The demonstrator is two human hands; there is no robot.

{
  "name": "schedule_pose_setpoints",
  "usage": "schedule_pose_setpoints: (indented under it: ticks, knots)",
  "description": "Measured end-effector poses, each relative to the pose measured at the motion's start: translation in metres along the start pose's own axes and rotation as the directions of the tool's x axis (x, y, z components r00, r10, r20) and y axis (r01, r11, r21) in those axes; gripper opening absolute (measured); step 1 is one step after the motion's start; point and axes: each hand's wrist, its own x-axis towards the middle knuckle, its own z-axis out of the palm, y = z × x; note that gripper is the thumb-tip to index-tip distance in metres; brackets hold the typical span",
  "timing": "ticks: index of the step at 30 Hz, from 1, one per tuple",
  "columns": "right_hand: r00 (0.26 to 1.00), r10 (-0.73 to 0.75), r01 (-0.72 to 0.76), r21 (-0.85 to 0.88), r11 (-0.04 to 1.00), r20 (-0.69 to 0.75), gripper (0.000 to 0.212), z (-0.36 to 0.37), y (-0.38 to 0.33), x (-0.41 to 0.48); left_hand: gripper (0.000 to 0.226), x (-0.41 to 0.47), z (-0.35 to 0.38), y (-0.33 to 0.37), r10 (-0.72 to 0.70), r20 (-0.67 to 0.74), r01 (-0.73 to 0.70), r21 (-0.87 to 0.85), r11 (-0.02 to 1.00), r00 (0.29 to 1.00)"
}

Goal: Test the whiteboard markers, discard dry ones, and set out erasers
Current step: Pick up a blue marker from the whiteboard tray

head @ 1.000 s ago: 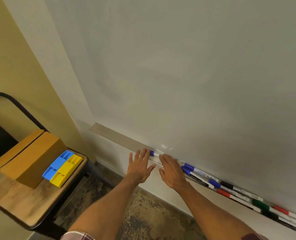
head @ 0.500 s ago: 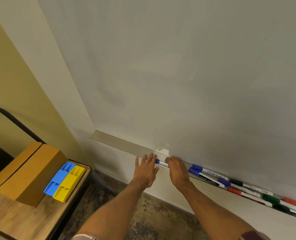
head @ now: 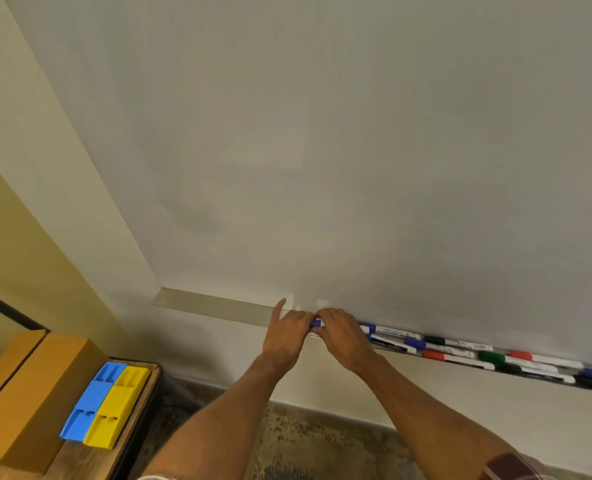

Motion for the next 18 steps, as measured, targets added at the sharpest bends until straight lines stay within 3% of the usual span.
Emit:
schedule_pose_setpoints:
  ticks: [8, 14, 18]
  knots:
    - [1.0, -0.006, 0.006, -0.134, 0.991, 0.002, 0.021, -0.023, 0.018, -0.039, 0.024, 0.006, -0.017, 0.035, 0.216, 0.062, -0.223, 0.157, 0.962, 0.974]
    - [0.996, 0.078, -0.081, -0.103, 0.991, -0.036, 0.033, -0.056, 0.038, -0.068, 0.024, 0.013, -0.022, 0.071, 0.29, 0.044, -0.293, 0.226, 0.929, 0.956]
    - [0.98, 0.124, -0.155, -0.208, 0.966, -0.156, 0.039, -0.078, 0.059, -0.093, 0.021, 0.022, -0.03, 0.092, 0.306, 0.02, -0.303, 0.205, 0.931, 0.952]
